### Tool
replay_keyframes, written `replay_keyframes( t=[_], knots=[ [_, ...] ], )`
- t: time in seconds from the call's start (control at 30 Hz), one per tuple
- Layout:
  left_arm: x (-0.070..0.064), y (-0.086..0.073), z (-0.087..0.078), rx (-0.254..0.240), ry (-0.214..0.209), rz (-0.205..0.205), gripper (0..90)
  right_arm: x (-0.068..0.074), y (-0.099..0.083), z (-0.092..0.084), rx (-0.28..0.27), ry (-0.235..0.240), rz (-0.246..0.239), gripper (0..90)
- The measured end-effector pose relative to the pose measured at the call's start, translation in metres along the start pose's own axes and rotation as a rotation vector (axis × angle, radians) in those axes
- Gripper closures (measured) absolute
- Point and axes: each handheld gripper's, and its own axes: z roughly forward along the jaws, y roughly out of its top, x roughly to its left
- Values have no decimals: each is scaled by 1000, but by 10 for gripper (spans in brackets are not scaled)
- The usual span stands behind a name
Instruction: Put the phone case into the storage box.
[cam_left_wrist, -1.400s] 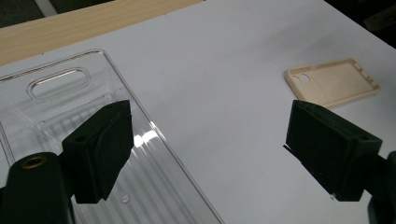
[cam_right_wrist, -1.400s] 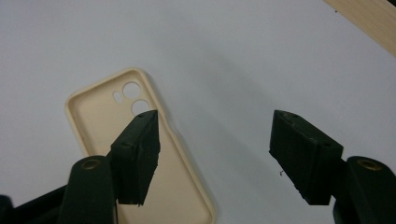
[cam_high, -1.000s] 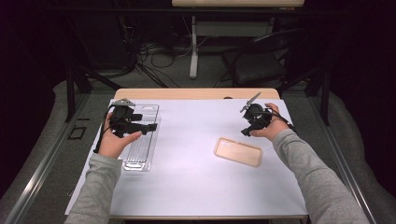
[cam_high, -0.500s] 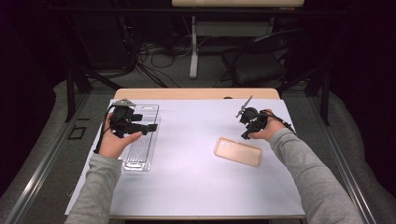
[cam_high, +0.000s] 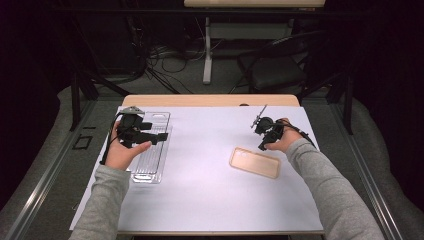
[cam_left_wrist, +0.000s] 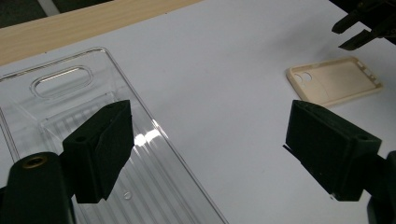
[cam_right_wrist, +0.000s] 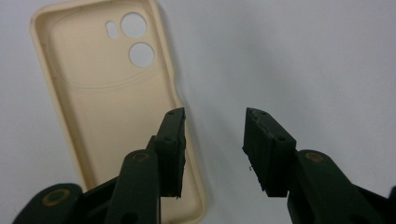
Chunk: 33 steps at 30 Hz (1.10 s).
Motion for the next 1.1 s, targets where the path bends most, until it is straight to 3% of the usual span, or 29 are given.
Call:
replay_keyframes(
  t=[0.63, 0.77, 1.1],
  knots=[
    [2, 0, -1, 0, -4, -5, 152, 4, 0, 18, 60, 33, -64, 646],
    [2, -1, -1, 1, -4, -4, 153, 6, 0, 22, 96, 30, -79, 660],
    [3, -1, -1, 3, -2, -9, 153, 6, -3, 26, 98, 36, -99, 704]
  ],
)
